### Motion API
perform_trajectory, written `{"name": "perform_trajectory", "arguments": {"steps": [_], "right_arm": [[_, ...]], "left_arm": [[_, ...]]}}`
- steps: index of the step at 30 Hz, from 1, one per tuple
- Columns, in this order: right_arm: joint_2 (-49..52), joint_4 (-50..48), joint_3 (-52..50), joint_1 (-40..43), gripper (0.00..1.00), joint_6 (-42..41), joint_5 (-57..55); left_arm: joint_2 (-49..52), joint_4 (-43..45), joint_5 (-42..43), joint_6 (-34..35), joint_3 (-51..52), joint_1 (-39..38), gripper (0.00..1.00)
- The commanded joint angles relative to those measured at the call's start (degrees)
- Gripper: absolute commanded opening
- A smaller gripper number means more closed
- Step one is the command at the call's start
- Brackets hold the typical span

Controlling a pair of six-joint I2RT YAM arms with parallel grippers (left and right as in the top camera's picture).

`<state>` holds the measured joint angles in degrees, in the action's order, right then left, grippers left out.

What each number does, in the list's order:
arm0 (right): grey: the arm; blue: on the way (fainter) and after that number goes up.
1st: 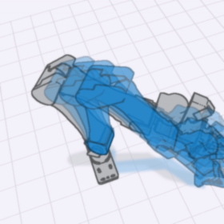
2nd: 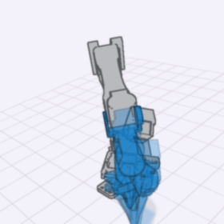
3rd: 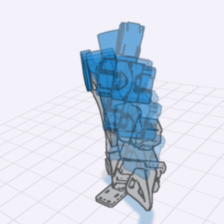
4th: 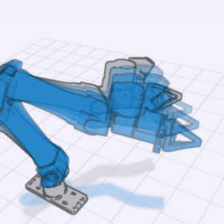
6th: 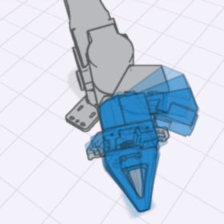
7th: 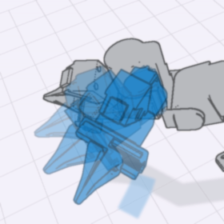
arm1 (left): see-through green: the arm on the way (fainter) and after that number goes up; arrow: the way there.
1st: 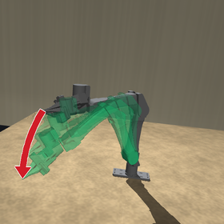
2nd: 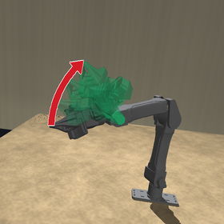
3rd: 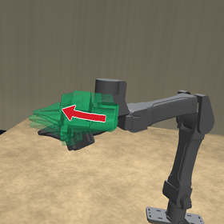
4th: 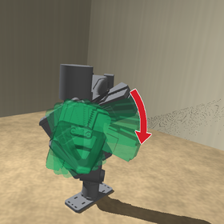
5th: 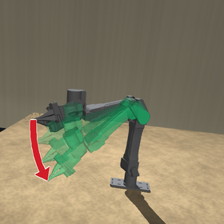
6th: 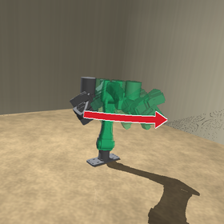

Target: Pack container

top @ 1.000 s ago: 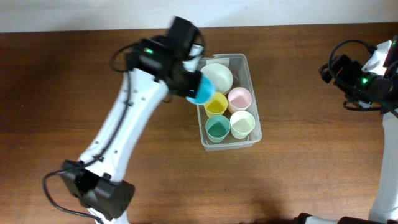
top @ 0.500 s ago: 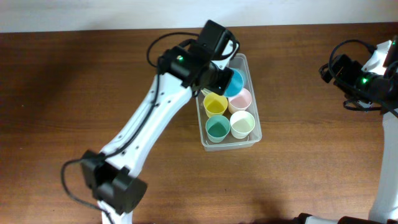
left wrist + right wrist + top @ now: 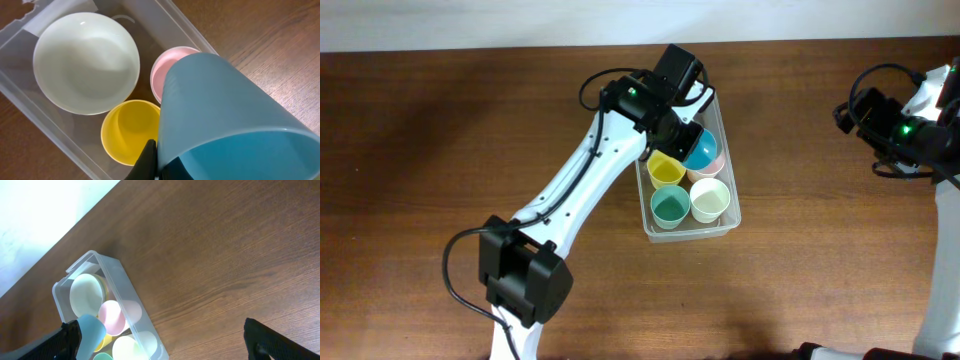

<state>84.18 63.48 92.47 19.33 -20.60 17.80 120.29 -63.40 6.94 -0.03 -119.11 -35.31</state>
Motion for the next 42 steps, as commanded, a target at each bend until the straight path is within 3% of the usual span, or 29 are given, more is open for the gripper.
{"name": "perform_trajectory", "arguments": {"steps": [1,3,5,8,9,16,23,32,42], "right_arm": [[-0.1,0.0,0.4,0.2,0.99,0.2,-0.5],[-0.1,0.0,0.4,0.2,0.99,0.2,-0.5],[-0.1,0.0,0.4,0.2,0.99,0.2,-0.5],[-0.1,0.0,0.4,0.2,0.99,0.2,-0.5],[-0.1,0.0,0.4,0.2,0.99,0.2,-0.5],[-0.1,0.0,0.4,0.2,0.99,0.2,-0.5],[-0.1,0.0,0.4,0.2,0.99,0.2,-0.5],[-0.1,0.0,0.4,0.2,0.99,0.2,-0.5],[-0.1,0.0,0.4,0.2,0.99,0.2,-0.5]], "left_arm": [[1.9,0.2,0.8,-1.1,-0.7,-0.3,0.18],[1.9,0.7,0.7,-1.6,-0.7,-0.3,0.41],[1.8,0.8,-0.1,-1.8,-1.3,-0.3,0.73],[1.8,-1.3,-2.1,-1.7,-4.2,0.2,0.87],[1.8,-2.7,-2.5,-1.7,-5.9,0.3,0.99],[1.8,-16.5,-3.3,-1.1,-25.2,4.9,1.00],[1.8,-29.7,-10.5,0.1,-41.1,15.0,1.00],[1.9,-33.3,-7.3,4.3,-41.9,29.2,1.00],[1.9,-33.3,-7.2,4.3,-41.9,31.4,1.00]]}}
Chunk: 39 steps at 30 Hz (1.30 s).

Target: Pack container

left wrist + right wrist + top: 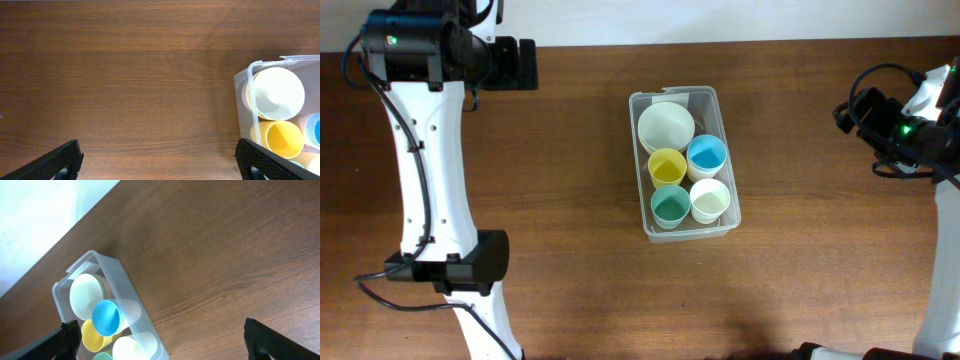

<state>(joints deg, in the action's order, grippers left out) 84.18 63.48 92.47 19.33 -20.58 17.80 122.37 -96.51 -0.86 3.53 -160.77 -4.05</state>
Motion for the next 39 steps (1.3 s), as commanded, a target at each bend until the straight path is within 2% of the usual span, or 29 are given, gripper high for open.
{"name": "perform_trajectory", "arguments": {"steps": [1,12,17,24,28,31,35,39], "right_arm": [[-0.1,0.0,0.4,0.2,0.99,0.1,-0.5],[-0.1,0.0,0.4,0.2,0.99,0.4,-0.8],[-2.7,0.7,0.4,0.0,0.99,2.7,-8.7],[-14.6,0.9,0.3,-5.9,0.99,6.7,-20.9],[-22.5,-5.5,0.3,-11.2,0.99,20.8,-21.7],[-26.9,-6.3,0.3,-13.5,0.99,27.1,-21.7],[-33.6,-6.3,-3.8,-13.8,0.99,27.8,-21.5],[-41.6,-7.5,-14.4,-13.7,0.99,27.8,-21.5]], "left_arm": [[-0.2,-0.2,0.6,0.8,-0.2,0.1,1.00],[-0.2,-0.2,0.6,0.8,-0.2,0.1,1.00],[-0.2,-0.2,0.6,0.8,-0.2,0.1,1.00],[-0.2,-0.2,0.6,0.8,-0.2,0.1,1.00],[-0.2,-0.2,0.6,0.8,-0.2,0.1,1.00],[-0.2,-0.2,0.6,0.8,-0.2,0.1,1.00],[-0.2,-0.2,0.6,0.8,-0.2,0.1,1.00],[-0.2,-0.2,0.6,0.8,-0.2,0.1,1.00]]}}
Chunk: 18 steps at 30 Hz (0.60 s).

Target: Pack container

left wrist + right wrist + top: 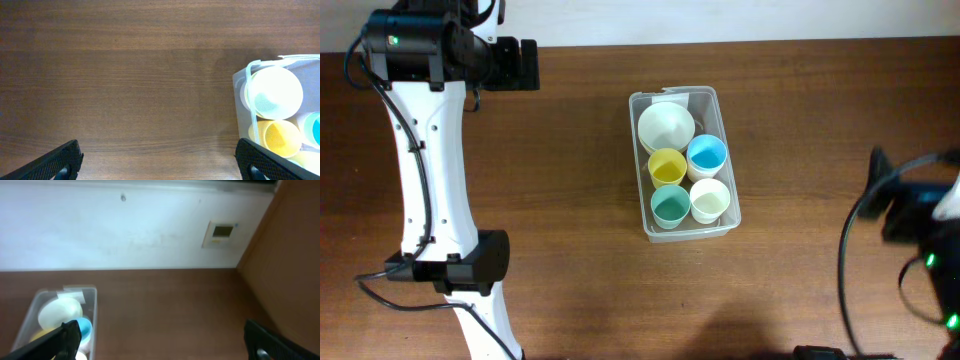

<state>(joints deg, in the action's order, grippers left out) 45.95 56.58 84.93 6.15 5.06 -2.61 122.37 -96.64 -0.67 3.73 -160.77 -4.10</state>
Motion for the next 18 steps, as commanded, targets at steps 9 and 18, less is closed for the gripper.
{"name": "perform_trajectory", "arguments": {"steps": [9,18], "right_arm": [[-24.4,-16.3,-43.8,-0.5,0.99,2.0,5.4],[-40.7,-25.3,-68.4,-0.5,0.99,2.0,12.8]], "left_arm": [[-0.2,0.0,0.4,0.6,-0.2,0.2,1.00],[-0.2,0.0,0.4,0.6,-0.2,0.2,1.00]]}}
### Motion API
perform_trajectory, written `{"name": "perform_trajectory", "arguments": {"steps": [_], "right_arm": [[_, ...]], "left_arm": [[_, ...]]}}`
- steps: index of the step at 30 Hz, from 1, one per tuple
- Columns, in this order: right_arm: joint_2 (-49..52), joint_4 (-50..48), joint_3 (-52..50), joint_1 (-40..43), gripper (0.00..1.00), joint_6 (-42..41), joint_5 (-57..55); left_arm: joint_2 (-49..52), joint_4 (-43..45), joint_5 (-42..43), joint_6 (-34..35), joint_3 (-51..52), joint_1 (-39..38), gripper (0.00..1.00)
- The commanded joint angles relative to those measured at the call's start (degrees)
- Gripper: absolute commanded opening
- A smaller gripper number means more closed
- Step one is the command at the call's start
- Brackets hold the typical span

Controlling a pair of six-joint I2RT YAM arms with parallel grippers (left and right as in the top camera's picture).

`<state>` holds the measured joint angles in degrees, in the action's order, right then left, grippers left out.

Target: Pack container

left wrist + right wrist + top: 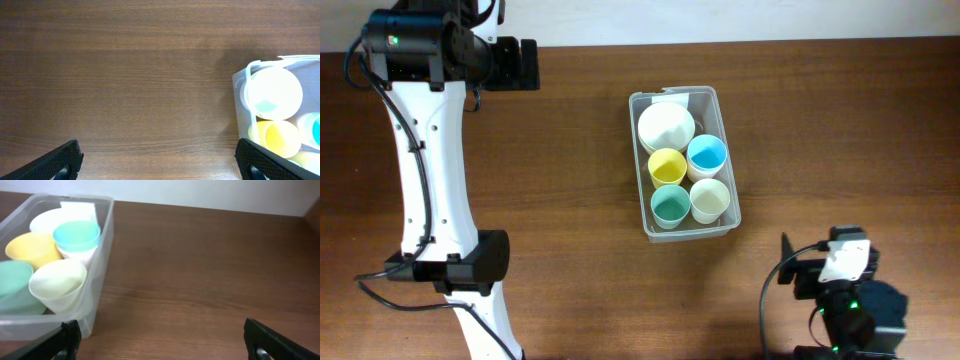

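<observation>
The clear plastic container (638,170) stands mid-table with its lid off. It holds a white bowl (666,126), a blue cup (706,154), a yellow cup (667,166), a green cup (670,205) and a cream cup (710,199). In the right wrist view the blue cup (76,234) sits nested on a paler cup. My left gripper (525,63) hangs open at the back left, far from the container (240,95), with nothing between its fingers. My right gripper (798,280) is open and empty, low at the front right, facing the container (97,280).
Bare brown wood table (570,250) lies all round the container. A white wall runs along the table's back edge (770,20). The left arm's base (470,265) stands at the front left, and the right arm's base (855,315) is folded at the front right.
My right arm has moved from the table's right edge to the front right, low over the wood. Its camera now sees the container from the side. The left arm has not moved.
First my left gripper held the blue cup over the pink cup in the container. Then the blue cup stood in the container, and the left gripper was open at the back left. The right arm then left the back right for the front right.
</observation>
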<state>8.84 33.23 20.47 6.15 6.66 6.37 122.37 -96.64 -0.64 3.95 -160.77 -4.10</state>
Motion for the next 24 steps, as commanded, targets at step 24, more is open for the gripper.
{"name": "perform_trajectory", "arguments": {"steps": [24], "right_arm": [[-8.7,-4.2,-12.3,-0.5,0.99,0.4,4.6]], "left_arm": [[-0.2,0.0,0.4,0.3,-0.2,0.2,1.00]]}}
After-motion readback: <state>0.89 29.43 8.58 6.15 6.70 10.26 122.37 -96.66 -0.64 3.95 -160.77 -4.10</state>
